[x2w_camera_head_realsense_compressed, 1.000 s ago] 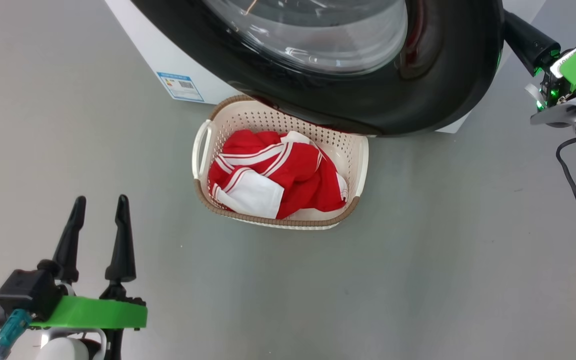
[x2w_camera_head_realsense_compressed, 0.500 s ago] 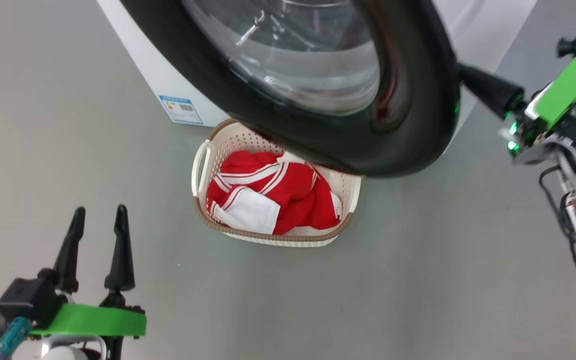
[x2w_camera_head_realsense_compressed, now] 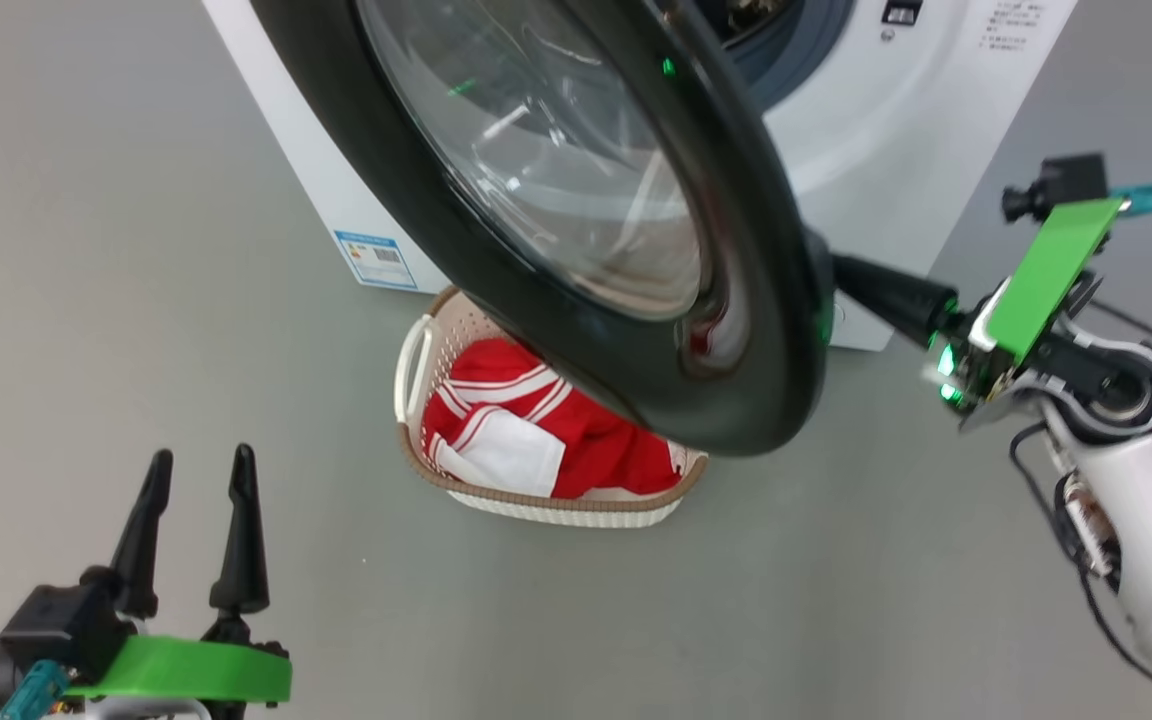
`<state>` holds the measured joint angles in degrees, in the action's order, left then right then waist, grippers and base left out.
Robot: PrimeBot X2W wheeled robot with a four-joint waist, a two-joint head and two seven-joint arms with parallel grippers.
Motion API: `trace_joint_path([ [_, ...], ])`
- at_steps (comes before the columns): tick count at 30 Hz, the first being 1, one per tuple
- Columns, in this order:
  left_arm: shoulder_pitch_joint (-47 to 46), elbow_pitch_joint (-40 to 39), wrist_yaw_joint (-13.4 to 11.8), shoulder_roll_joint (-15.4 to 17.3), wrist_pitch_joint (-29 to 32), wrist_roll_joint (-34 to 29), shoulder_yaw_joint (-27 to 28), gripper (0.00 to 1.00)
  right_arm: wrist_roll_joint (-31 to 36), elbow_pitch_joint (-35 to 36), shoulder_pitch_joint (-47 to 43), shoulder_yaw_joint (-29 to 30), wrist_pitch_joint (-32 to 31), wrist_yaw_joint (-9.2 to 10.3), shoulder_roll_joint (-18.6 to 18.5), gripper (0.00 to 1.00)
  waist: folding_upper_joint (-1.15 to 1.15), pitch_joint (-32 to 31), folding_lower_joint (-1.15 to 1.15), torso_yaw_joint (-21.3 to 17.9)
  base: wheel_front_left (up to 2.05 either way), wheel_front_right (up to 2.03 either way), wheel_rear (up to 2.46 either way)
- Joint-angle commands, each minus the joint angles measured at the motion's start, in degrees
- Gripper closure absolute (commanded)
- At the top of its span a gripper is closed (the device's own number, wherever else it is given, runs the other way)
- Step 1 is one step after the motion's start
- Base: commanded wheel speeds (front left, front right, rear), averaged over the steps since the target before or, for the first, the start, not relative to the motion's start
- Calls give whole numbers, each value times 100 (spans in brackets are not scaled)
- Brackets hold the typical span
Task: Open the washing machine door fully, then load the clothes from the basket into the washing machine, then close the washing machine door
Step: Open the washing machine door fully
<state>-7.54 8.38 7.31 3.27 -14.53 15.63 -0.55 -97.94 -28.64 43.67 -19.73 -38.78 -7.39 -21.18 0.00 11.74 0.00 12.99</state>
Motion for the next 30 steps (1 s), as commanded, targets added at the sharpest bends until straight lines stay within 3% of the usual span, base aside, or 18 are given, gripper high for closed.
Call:
trace_joint_path([
  [1, 11, -94, 18, 137, -47, -72, 210, 0, -97, 204, -192, -76, -80, -10, 116, 100, 0, -111, 0, 58, 0, 0, 0],
  [30, 398, 17, 18, 171, -47, -196, 191, 0, 33, 943, -1495, 87, -392, -10, 937, 100, 0, -837, 0, 897, 0, 0, 0],
])
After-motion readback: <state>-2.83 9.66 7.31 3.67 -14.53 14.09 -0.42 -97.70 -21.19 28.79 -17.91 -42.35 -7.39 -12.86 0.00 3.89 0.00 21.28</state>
